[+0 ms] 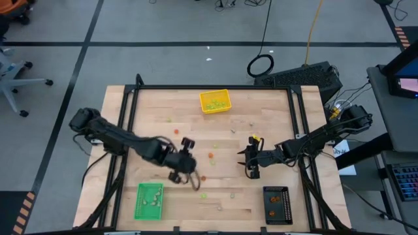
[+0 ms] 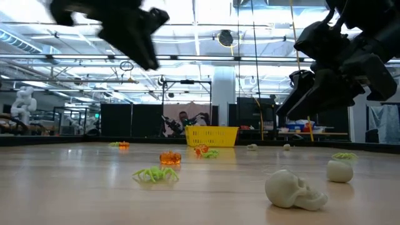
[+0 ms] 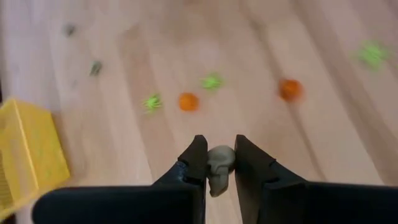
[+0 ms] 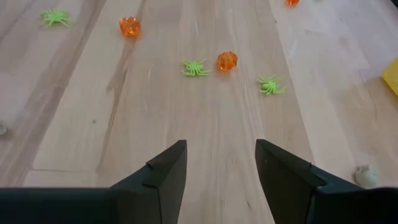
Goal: Sort Halloween decoration
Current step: Put the white skull toy into the green bin
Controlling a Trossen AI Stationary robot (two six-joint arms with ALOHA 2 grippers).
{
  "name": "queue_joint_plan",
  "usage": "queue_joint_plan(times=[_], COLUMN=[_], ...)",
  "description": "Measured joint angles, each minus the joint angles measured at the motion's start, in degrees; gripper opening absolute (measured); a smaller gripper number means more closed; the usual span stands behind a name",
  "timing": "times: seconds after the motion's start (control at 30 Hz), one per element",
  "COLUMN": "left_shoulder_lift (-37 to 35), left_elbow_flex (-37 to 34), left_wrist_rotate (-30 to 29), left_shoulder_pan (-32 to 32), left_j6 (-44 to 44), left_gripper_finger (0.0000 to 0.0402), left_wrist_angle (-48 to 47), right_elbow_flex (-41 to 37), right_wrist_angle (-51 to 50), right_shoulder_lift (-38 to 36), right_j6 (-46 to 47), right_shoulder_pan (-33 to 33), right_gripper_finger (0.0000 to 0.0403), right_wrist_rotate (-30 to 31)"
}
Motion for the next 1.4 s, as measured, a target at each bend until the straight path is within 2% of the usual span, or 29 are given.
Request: queue_joint_plan(times=[0.1,0.4,0.57,0.9,1.0,1.4], left_shoulder_lift=[-0.76,-0.88,-0.88,-0.88,-0.88,-0.88], left_elbow_flex=[0.00,0.02,0.02,0.02,0.02,0.02], left_wrist_rotate=[-0.14,-3.68,-5.11,-5.43,-5.77,-3.95], left_shoulder_pan=[-3.74,-11.96,-14.66,-17.56,-18.12,-21.42], left_j6=[2.73,3.05,2.65,1.49,-4.31,-40.03], left_gripper_finger=[0.0050,0.0062,0.0064,0.0065,0.0065,0.0066], left_wrist_angle=[-2.81,-10.80,-14.03,-13.33,-13.34,-13.33], right_elbow_flex=[0.00,0.00,0.00,-0.02,-0.02,-0.02], right_wrist_angle=[0.64,3.39,3.98,7.51,8.08,10.12], right_shoulder_lift=[0.00,0.00,0.00,0.00,0.00,0.00], right_j6=[0.02,-0.78,-2.95,-7.77,-8.63,-8.04], right_shoulder_pan=[0.00,0.00,-0.02,-1.36,-2.05,-3.43], right_gripper_finger=[0.0176,0.0176,0.0176,0.0176,0.0176,0.0176], right_wrist_rotate=[0.01,0.04,0.10,0.32,0.30,0.10])
